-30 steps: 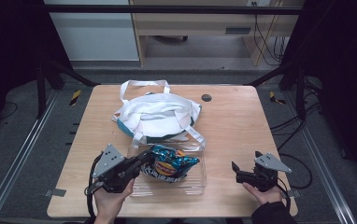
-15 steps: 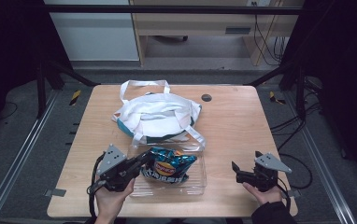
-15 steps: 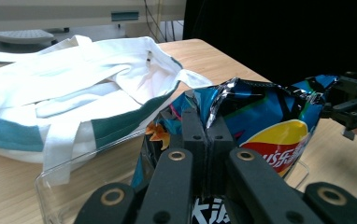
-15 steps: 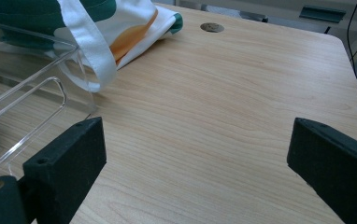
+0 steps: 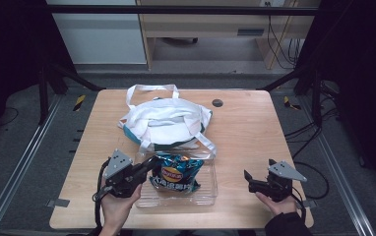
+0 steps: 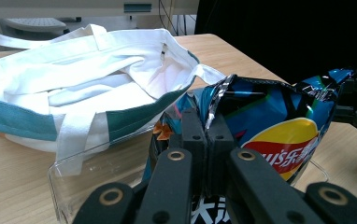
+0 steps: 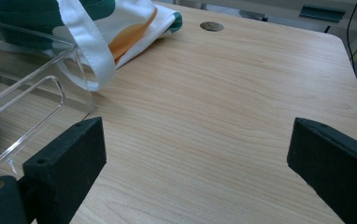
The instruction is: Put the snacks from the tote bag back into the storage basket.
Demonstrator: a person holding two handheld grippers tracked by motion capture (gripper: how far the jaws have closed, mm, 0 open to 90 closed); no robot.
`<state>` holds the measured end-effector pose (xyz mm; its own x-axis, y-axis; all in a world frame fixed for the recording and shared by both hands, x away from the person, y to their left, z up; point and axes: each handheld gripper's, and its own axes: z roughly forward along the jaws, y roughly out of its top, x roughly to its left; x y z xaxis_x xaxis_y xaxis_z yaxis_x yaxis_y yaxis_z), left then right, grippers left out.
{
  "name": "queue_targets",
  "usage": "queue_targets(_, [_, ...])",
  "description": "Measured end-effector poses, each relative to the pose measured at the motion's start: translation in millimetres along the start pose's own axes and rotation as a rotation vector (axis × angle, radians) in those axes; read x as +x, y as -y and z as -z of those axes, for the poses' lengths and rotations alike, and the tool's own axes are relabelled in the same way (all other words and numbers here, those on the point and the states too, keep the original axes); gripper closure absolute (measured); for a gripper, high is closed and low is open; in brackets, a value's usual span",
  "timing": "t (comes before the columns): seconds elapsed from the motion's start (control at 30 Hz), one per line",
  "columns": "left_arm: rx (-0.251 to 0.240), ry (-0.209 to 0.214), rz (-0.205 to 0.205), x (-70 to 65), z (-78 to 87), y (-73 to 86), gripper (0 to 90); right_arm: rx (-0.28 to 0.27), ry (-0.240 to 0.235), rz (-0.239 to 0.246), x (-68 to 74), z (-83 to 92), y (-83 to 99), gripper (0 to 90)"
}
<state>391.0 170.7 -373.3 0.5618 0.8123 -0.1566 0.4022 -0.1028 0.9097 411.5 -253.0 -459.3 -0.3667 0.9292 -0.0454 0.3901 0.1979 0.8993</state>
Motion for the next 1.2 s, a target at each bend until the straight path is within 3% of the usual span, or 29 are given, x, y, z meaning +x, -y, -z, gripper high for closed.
queue_targets(1.03, [-0.011,-0.037,0.063,15.1,-32.2,-14.8,87.3,0.006,0.0,0.0,-0.6,-1.9,0.2,4.7])
queue_targets(1.2, [-0.012,-0.042,0.054,18.2,-39.4,-16.6,86.3,0.007,0.003,0.002,-0.9,-2.4,0.5,4.7])
